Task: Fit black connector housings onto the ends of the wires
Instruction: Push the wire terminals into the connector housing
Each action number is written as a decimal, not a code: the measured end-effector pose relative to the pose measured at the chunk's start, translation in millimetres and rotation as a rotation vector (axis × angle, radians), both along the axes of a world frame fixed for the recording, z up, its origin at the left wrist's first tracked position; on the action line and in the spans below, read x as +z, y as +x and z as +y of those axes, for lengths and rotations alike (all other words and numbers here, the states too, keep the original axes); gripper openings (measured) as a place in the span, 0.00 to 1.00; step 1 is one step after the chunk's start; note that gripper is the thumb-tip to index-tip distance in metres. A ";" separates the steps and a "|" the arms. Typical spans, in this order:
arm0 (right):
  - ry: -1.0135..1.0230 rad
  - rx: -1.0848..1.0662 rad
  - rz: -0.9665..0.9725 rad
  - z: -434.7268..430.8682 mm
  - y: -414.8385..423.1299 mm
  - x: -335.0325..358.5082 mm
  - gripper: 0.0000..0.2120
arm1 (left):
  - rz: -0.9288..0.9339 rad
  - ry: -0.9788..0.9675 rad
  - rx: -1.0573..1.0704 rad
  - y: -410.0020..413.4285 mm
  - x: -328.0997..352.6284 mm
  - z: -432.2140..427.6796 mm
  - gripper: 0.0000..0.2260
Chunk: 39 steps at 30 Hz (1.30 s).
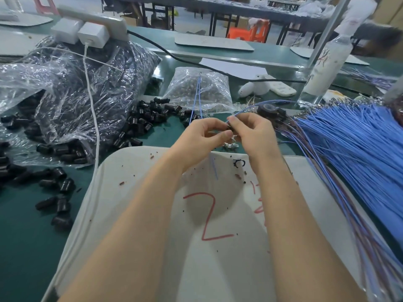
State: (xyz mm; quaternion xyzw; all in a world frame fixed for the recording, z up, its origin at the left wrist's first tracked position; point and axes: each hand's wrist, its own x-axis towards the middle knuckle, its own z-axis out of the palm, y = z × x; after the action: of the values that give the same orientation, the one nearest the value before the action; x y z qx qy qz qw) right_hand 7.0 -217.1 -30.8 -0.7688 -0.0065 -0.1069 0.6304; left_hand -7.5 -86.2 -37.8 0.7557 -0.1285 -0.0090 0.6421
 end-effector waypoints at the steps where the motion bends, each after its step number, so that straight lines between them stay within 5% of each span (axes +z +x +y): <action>1: 0.002 -0.063 -0.048 0.4 0.5 0.6 0.09 | -0.024 0.028 0.040 0.7 -1.5 0.3 0.04; 8: 0.327 -0.196 -0.173 -3.1 0.0 7.3 0.08 | -0.181 0.162 0.342 9.9 -13.3 5.0 0.06; 18: 0.119 -0.141 -0.289 9.5 -7.3 3.7 0.08 | -0.228 0.152 0.336 7.7 -10.8 1.9 0.10; 26: -0.119 -0.094 -0.289 16.8 -8.8 0.7 0.05 | -0.412 0.338 0.354 0.7 -2.3 -0.4 0.09; 29: 0.021 -0.076 -0.198 15.7 -8.9 3.1 0.04 | -0.413 0.359 0.375 -0.7 1.7 -2.2 0.08; 33: 0.398 -0.002 -0.104 10.7 -10.1 12.5 0.08 | -0.391 0.310 0.350 -6.5 6.1 -8.6 0.08; 36: 0.260 0.154 0.001 18.7 -13.0 12.9 0.12 | -0.473 0.312 0.343 -7.4 10.1 -12.8 0.08; 39: 0.046 0.198 0.007 23.7 -17.8 17.4 0.16 | -0.315 -0.038 0.355 -7.5 16.6 -12.0 0.06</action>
State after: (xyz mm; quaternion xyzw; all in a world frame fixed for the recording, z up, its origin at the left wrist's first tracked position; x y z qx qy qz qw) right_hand -10.8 -193.4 -13.4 -0.7503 -0.0776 -0.0417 0.6552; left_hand -14.9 -98.2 -21.2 0.7462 -0.0924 0.2244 0.6200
